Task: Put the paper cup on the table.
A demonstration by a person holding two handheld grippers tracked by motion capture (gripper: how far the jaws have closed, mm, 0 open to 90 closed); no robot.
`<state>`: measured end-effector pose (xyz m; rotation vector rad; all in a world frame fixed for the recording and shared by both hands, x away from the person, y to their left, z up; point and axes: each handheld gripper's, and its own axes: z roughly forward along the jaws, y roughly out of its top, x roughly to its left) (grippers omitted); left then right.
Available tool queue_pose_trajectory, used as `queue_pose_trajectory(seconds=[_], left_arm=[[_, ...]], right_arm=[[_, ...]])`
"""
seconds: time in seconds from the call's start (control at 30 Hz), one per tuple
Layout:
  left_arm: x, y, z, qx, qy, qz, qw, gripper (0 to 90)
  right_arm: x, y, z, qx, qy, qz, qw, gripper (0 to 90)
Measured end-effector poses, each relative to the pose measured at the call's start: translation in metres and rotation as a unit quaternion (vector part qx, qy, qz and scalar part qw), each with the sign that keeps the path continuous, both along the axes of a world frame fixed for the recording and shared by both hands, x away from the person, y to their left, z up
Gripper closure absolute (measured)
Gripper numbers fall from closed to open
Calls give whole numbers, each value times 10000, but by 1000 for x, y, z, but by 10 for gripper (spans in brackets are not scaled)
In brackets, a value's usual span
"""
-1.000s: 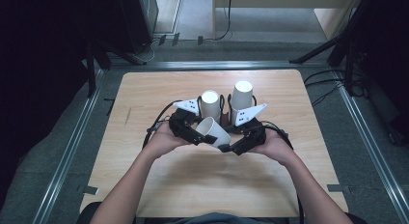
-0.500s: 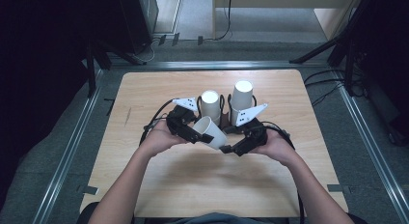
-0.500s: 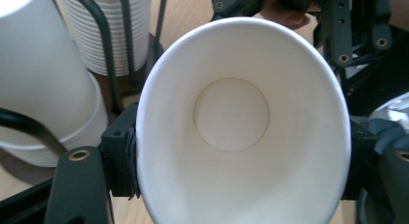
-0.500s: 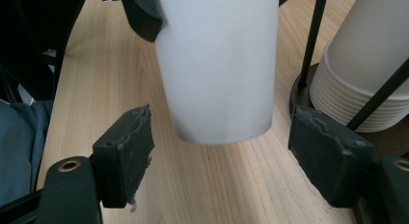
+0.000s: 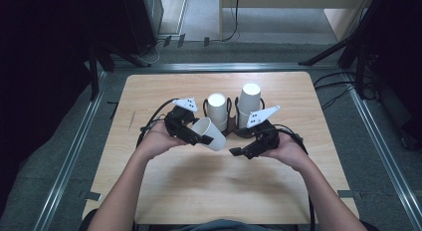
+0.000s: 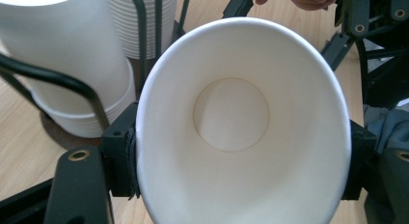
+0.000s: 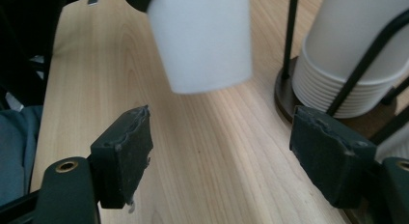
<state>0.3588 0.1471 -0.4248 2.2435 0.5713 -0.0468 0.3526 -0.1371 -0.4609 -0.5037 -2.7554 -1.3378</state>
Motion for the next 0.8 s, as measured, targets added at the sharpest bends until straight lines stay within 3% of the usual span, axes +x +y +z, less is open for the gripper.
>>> queue_pose_trajectory(seconds=[0.57,0.8], left_arm=[[1,31,1,146,103,348,9992,253],[2,48,-1,181,215,604,9978,252]], right_arm=[[5,-11,4,112,8,-199,9997,230],[5,-13,5,121,-21,-172,9998,230]])
